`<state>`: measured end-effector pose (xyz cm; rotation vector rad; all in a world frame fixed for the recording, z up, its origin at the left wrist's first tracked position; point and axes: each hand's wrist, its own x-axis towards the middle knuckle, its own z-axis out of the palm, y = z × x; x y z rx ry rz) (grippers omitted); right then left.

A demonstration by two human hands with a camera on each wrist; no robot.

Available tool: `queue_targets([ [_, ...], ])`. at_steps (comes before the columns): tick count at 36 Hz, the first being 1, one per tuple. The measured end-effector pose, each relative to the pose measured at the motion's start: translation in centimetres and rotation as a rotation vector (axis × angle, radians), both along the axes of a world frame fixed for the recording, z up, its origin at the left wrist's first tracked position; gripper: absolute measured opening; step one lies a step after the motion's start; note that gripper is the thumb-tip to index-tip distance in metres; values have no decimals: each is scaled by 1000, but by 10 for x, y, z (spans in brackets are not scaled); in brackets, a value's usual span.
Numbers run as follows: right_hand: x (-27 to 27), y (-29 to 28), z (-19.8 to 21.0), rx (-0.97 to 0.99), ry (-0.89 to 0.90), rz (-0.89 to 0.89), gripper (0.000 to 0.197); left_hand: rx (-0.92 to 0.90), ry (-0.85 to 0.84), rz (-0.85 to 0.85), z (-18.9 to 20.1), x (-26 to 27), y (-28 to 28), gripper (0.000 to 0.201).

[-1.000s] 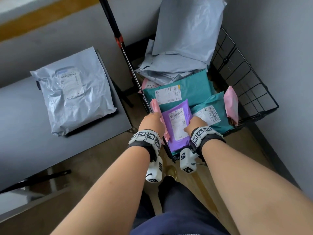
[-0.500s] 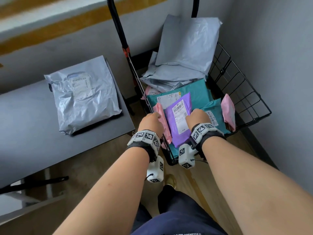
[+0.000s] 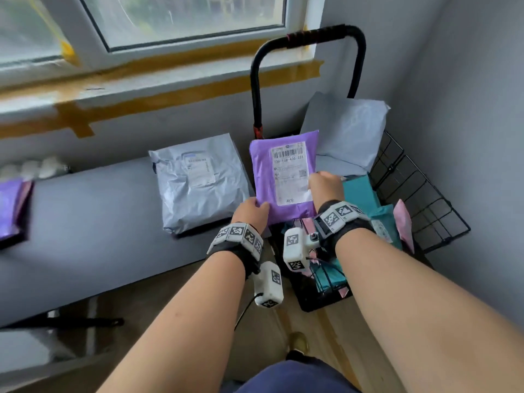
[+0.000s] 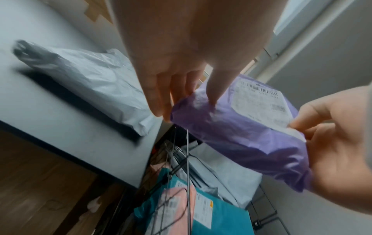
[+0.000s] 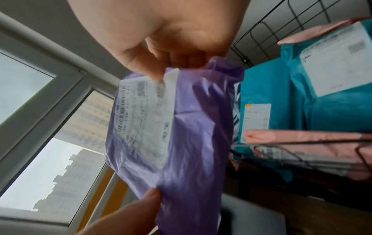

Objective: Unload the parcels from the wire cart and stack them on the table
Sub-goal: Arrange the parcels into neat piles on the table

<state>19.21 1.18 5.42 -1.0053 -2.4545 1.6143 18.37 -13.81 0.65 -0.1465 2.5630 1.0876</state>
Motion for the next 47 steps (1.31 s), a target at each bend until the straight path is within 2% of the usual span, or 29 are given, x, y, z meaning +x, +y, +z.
queue_targets([
  [3,-3,-44,1,-12,13,24,18,-13,26,43,4,3,-49,15],
  [7,-7,-105,-5,8,6,107,17,-21,38,101,8,4,-120,15],
  [11,-9,-166,-10,16,0,203,10,36,55,183,13,7,-188,13],
  [13,-10,-195,-11,-2,-19,251,7,80,50,227,15,10,-218,5],
  [14,-11,-210,-12,-17,-33,276,6,99,45,257,15,12,-233,11],
  [16,-12,-237,-16,-35,-65,333,17,115,43,314,14,16,-260,25],
  [18,-13,-266,-19,-33,-85,391,23,109,36,357,11,21,-287,25],
  [21,-12,-307,-21,-5,-101,468,20,79,46,431,5,26,-325,14],
  [23,-13,-334,-24,8,-110,535,16,60,49,493,3,29,-352,20],
  [27,-28,-373,-35,32,-133,680,10,7,40,592,-1,29,-392,28],
  [34,-80,-437,-45,44,-145,851,22,-45,42,728,-2,2,-446,28],
  [42,-144,-513,-49,-79,-174,970,26,-35,32,896,4,-33,-505,46],
  [47,-162,-558,-50,-85,-172,1041,28,-99,40,947,4,-44,-539,44],
])
